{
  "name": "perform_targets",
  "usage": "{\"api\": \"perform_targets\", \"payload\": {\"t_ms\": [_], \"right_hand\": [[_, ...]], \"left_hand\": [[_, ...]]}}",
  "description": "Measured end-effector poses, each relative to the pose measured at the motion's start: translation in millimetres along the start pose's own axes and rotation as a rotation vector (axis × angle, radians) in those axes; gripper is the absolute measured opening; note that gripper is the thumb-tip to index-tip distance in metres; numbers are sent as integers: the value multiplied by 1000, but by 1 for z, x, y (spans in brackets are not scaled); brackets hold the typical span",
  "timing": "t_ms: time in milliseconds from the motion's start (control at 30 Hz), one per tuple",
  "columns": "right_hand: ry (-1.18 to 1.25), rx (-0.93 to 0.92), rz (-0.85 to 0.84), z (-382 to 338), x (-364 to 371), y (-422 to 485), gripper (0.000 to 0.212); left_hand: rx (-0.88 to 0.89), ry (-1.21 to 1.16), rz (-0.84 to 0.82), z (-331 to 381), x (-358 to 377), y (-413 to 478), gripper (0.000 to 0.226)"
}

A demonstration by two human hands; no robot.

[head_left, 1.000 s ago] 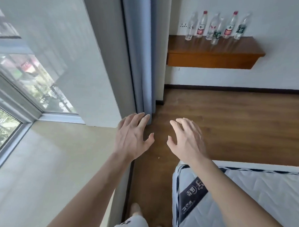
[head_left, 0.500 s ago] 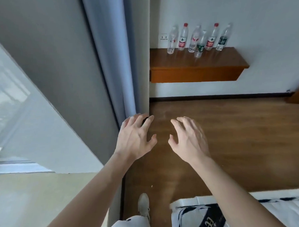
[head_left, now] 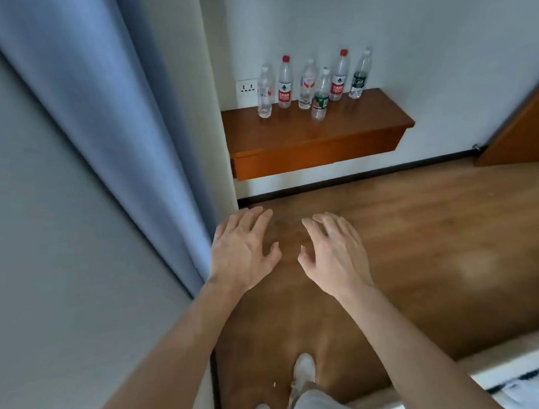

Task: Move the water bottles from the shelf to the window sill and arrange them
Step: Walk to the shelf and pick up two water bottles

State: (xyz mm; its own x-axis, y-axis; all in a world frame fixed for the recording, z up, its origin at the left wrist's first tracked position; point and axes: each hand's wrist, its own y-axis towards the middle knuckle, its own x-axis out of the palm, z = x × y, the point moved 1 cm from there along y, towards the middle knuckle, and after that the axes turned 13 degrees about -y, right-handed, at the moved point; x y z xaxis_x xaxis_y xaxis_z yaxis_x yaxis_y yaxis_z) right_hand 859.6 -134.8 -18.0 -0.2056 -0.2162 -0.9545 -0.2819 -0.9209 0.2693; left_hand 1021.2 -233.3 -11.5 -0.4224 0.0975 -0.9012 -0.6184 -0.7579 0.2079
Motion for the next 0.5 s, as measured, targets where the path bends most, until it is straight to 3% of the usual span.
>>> {"api": "perform_targets", "payload": {"t_ms": [500], "right_hand": [[-3, 103, -60, 135, 80, 206, 52]], "left_hand": [[39, -25, -20, 29, 72, 255, 61]]}}
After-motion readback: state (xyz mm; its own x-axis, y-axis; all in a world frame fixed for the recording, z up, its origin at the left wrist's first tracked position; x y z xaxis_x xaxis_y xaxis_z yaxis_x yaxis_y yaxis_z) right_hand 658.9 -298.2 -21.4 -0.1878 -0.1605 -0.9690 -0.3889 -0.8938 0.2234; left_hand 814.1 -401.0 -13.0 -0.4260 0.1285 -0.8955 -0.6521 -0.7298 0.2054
